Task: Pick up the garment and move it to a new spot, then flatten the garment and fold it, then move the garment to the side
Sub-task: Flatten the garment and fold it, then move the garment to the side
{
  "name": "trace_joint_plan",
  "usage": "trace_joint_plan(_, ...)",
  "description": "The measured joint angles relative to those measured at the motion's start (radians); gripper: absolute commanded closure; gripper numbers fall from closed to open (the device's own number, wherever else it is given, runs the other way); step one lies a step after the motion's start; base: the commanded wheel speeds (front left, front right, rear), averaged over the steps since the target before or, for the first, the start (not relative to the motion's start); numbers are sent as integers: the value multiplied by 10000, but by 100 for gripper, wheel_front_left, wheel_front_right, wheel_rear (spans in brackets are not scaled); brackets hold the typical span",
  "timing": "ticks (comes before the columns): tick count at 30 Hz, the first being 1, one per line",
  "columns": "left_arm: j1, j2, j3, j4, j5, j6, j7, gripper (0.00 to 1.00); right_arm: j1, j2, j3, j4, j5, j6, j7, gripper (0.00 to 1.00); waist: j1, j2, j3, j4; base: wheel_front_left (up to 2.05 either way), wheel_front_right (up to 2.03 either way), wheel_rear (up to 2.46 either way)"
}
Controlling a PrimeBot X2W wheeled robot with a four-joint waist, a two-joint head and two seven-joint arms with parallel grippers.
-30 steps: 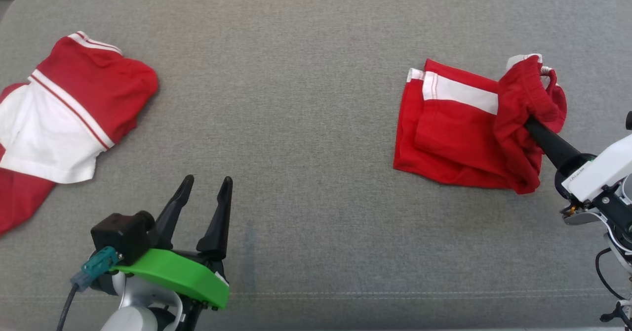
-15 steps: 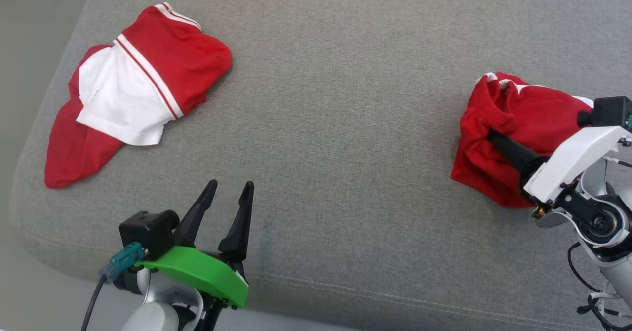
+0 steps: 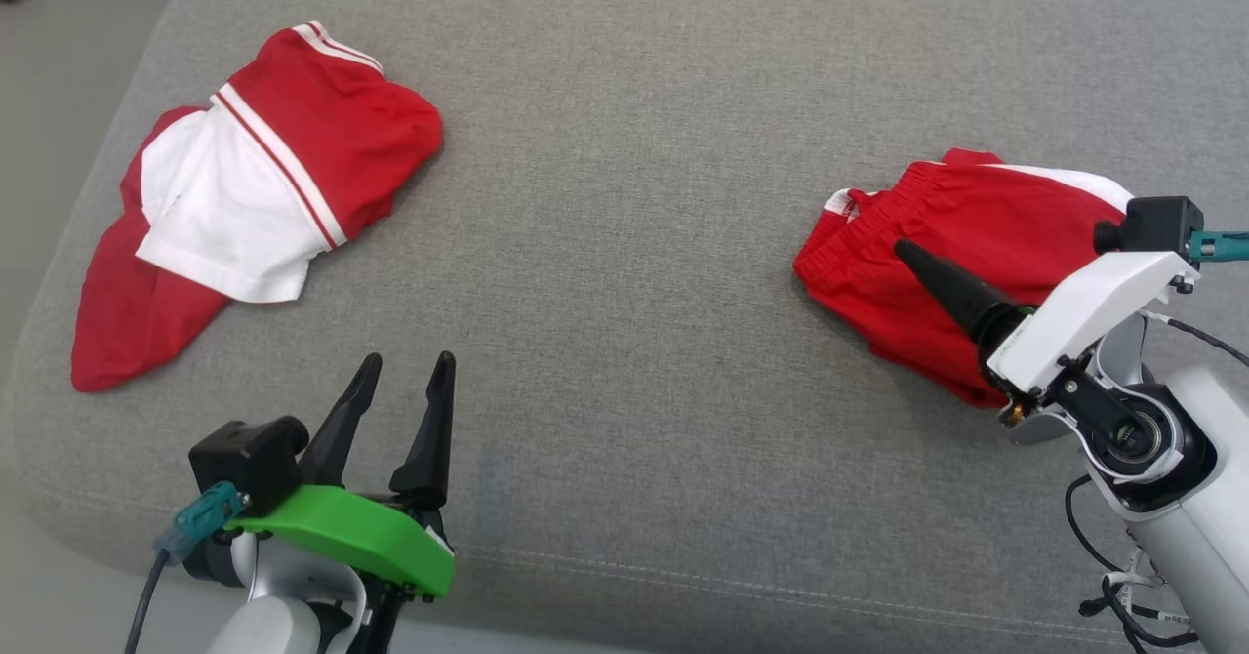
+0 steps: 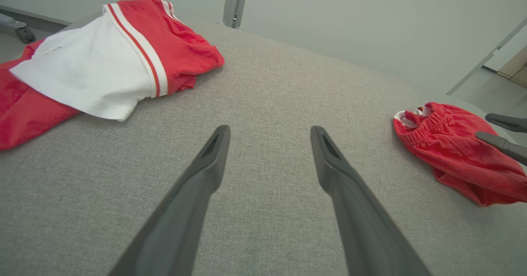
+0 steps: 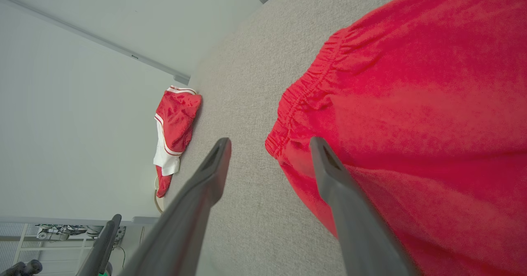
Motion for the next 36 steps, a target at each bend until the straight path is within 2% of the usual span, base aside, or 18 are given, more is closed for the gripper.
trace_joint_plan(6, 14, 73, 173, -86, 0, 0, -107, 0, 80, 364, -416, -426, 0, -6, -748, 0, 0, 0, -50, -529, 0, 0, 0)
trace_joint_plan(10, 45, 127, 311, -219, 0, 8, -192, 0, 487, 376, -596, -602, -174, -6, -1365, 0, 0, 0, -110, -915, 0, 0, 0)
trace_joint_plan(21, 304, 207, 276, -711, 25, 12, -155, 0, 1731, 844, -1099, -213, 94, -8, -2293, 0, 0, 0, -118, -1882, 0, 0, 0)
trace_joint_plan(31, 161, 278, 81, -1028, 192, 12, 159, 0, 1728, 1390, -1522, 291, 644, 19, -2700, 0, 0, 0, 444, -1874, 0, 0, 0)
trace_joint_plan(36, 60, 370, 96, -1081, 205, 12, 265, 0, 1670, 1701, -1517, 667, 821, 203, -2784, 0, 0, 0, 685, -1735, 0, 0, 0)
